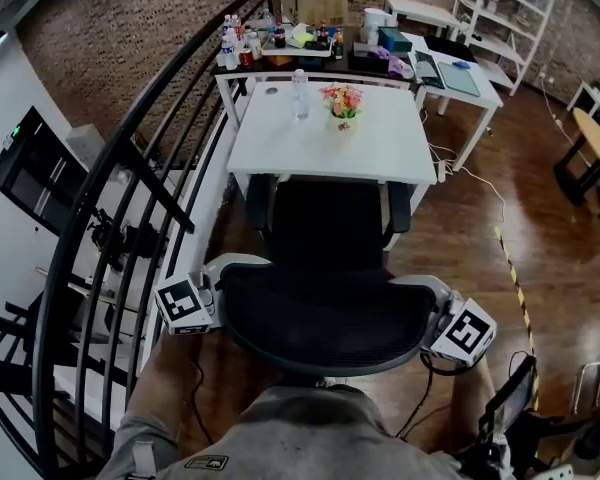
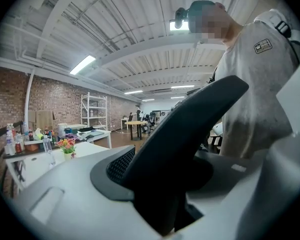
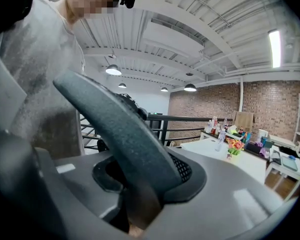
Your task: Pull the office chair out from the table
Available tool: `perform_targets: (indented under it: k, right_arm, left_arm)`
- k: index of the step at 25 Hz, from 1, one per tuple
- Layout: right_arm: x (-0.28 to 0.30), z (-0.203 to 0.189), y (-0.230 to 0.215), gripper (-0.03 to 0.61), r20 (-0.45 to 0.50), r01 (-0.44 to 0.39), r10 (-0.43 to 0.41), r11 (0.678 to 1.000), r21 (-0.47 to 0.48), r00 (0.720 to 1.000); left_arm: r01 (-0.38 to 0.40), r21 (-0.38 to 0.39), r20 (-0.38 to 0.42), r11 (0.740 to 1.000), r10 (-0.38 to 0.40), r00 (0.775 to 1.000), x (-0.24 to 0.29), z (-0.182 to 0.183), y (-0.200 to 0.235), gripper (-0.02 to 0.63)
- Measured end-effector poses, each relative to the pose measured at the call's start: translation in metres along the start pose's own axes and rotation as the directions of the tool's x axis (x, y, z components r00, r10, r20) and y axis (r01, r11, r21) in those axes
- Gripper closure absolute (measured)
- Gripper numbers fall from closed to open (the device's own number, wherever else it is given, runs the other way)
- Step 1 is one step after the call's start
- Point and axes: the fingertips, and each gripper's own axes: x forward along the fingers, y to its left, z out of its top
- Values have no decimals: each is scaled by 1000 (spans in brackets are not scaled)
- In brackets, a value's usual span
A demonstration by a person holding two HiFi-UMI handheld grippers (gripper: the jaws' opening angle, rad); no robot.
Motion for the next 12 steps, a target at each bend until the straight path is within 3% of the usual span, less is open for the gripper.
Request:
perform_targets:
  k: [12]
  right_arm:
    - [-25,-6,70,417,-11,-8,8,1000,8,1000]
  left_arm:
    - [28,-2,15,1000,-28,999,-17,-6,-76,410]
